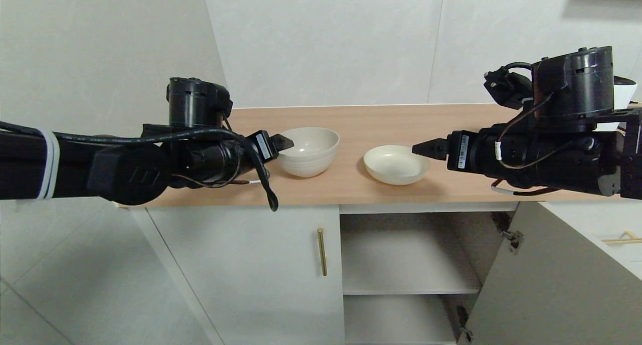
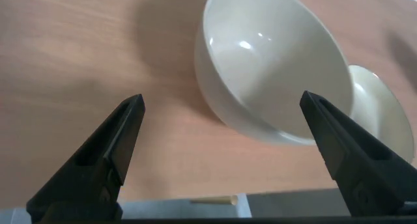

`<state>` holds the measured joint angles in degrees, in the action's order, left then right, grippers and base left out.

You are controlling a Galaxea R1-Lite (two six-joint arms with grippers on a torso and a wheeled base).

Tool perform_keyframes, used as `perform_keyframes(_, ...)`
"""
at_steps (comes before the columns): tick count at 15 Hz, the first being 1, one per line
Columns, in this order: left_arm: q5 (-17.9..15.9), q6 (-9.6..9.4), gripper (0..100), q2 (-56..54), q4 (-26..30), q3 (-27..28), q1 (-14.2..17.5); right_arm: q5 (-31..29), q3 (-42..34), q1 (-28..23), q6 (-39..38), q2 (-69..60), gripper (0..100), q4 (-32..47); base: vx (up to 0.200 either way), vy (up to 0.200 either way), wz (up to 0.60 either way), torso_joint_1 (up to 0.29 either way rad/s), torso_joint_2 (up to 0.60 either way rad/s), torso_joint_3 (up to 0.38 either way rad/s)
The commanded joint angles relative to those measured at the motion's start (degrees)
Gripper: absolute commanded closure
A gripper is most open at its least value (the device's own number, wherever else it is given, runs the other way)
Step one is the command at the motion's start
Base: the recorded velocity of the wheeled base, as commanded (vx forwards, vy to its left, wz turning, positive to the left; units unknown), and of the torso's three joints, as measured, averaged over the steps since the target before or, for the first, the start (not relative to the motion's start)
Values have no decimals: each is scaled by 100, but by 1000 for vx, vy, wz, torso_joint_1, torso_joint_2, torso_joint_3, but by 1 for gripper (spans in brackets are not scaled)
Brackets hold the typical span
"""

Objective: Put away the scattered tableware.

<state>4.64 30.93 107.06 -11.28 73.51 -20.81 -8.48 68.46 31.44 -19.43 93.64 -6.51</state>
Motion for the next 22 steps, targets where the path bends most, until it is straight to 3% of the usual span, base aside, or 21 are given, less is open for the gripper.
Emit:
perform_keyframes(1, 1, 1, 0, 114, -15, 14, -37, 5, -8, 3, 1, -3, 0, -8, 0, 0, 0, 0, 0, 0)
perform_keyframes(5, 1, 1, 0, 184, -24, 14, -108, 5, -8, 3, 1, -3, 0, 1, 0, 0, 0, 0, 0, 0)
perform_keyframes(6, 1, 1, 100, 219, -33, 23, -116, 5, -8, 3, 1, -3, 0, 1, 0, 0, 0, 0, 0, 0)
perform_keyframes(15, 1, 124, 100, -62, -33, -12, -134, -57, 80, 3, -34, 155, 0, 1, 0, 0, 0, 0, 0, 0)
perform_keyframes(19, -25, 115, 100, -291, -33, -135, -160, -953, 422, 3, -34, 770, 0, 1, 0, 0, 0, 0, 0, 0)
perform_keyframes(22, -508, 106, 100, -801, -33, -522, -169, -1226, 791, -6, -193, 1315, 0, 1, 0, 0, 0, 0, 0, 0)
